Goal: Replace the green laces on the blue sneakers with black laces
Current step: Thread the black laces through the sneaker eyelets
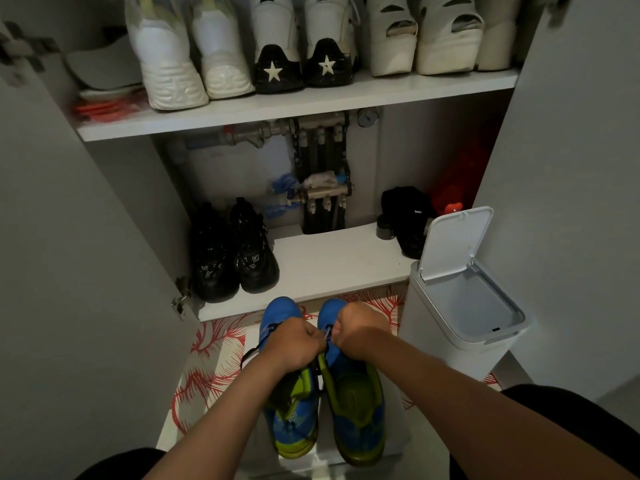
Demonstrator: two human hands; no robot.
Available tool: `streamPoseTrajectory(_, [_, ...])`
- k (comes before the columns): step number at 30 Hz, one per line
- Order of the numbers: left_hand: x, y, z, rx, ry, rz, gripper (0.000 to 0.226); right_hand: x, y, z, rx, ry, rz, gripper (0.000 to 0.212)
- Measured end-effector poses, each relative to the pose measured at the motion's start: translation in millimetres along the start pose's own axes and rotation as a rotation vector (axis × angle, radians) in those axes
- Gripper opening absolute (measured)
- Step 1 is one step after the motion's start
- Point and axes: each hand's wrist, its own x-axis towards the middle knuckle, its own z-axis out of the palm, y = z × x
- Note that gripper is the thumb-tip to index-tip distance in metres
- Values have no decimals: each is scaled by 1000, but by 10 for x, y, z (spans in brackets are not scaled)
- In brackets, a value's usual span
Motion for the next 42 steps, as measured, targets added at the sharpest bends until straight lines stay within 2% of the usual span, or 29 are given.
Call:
streamPoseTrajectory(5, [-29, 4, -18, -9, -39, 34, 27, 43, 8, 12, 103, -95, 23, 17])
streamPoseTrajectory(9, [-13, 2, -28, 29, 12, 28, 34, 34, -37, 12, 73, -72, 50, 20])
streamPoseTrajectory(12, [-11, -4, -36, 155, 27, 83, 24, 17, -70, 1, 23, -42, 52, 15])
streamPoseTrajectory(16, [-31, 34, -13, 347, 73, 156, 16, 9, -46, -37, 18, -49, 36, 21])
streamPoseTrajectory(21, [-16, 46, -14, 503, 148, 188, 15, -1, -9, -68, 33, -81, -43, 16])
streamPoseTrajectory(26, [-7, 95, -61, 702, 203, 252, 15, 5, 44, -103, 93, -111, -117, 24])
streamPoseTrajectory(29, [-12, 103, -182, 608, 164, 232, 17, -3, 40, -91, 156, -99, -213, 34])
streamPoseTrajectory(33, [-52, 137, -330, 487, 150, 228, 10, -7, -11, -57, 138, -138, -286, 15])
streamPoseTrajectory(36, [-76, 161, -423, 380, 211, 237, 12, 31, -16, -76, 135, -118, -288, 36])
streamPoseTrajectory(38, [-83, 172, -466, 295, 232, 233, 12, 60, -23, -115, 181, -89, -270, 41])
streamPoseTrajectory(40, [-76, 161, -485, 158, 219, 194, 9, 79, -66, -180, 265, -82, -268, 35])
streamPoseTrajectory(42, [-69, 142, -486, 55, 169, 128, 20, 86, -145, -278, 409, -57, -307, 26])
